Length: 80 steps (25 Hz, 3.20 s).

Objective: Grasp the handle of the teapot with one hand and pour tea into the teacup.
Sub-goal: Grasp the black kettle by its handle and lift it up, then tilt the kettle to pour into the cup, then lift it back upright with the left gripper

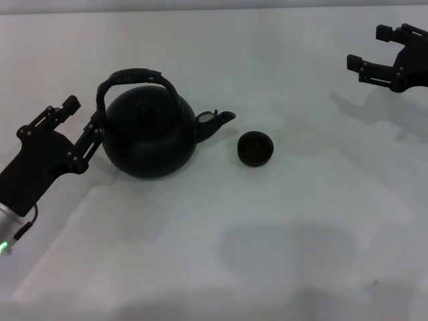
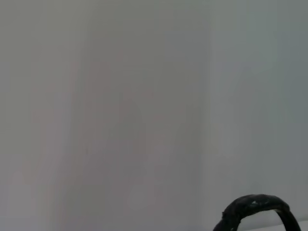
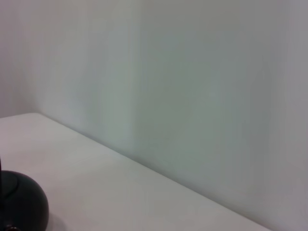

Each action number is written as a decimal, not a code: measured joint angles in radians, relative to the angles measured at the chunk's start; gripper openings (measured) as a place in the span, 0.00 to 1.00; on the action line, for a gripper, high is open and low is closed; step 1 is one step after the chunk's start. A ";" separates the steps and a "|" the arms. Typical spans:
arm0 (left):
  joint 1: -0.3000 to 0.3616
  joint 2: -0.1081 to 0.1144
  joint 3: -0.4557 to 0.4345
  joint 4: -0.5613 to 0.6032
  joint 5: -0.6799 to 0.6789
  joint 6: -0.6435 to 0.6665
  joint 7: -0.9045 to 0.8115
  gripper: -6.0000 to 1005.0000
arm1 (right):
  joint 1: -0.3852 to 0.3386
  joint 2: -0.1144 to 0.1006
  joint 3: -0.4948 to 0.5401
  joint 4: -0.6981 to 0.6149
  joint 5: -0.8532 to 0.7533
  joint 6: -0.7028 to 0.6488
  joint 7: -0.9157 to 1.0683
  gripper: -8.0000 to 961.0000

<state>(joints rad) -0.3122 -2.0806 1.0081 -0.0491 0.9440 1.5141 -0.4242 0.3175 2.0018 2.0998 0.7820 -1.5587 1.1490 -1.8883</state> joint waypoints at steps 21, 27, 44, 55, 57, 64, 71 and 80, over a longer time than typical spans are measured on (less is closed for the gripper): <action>-0.054 0.005 0.000 0.003 0.010 -0.106 -0.141 0.44 | -0.001 0.000 -0.003 -0.001 0.022 0.026 -0.014 0.89; -0.064 0.005 0.001 0.003 0.012 -0.108 -0.158 0.43 | -0.001 0.000 -0.005 -0.001 0.022 0.026 -0.014 0.88; -0.070 0.005 0.000 0.005 0.015 -0.138 -0.238 0.20 | -0.005 0.000 -0.007 -0.016 0.022 0.029 -0.025 0.88; -0.059 0.008 0.001 0.098 0.027 -0.160 -0.331 0.18 | -0.005 0.000 0.000 -0.040 0.032 0.057 -0.061 0.88; -0.043 0.013 0.001 0.164 0.048 -0.163 -0.403 0.18 | -0.006 0.000 0.000 -0.044 0.036 0.061 -0.066 0.88; 0.059 0.006 0.001 0.567 0.217 -0.305 -0.710 0.18 | -0.016 0.000 0.000 -0.052 0.045 0.070 -0.079 0.88; 0.077 0.006 0.001 0.835 0.429 -0.410 -0.984 0.18 | -0.028 0.000 0.000 -0.068 0.078 0.094 -0.105 0.88; 0.050 0.003 0.061 1.042 0.650 -0.475 -1.220 0.18 | -0.052 0.000 0.006 -0.076 0.142 0.140 -0.122 0.88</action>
<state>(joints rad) -0.2620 -2.0772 1.0688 0.9928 1.5937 1.0391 -1.6446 0.2658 2.0018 2.1055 0.7057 -1.4171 1.2886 -2.0100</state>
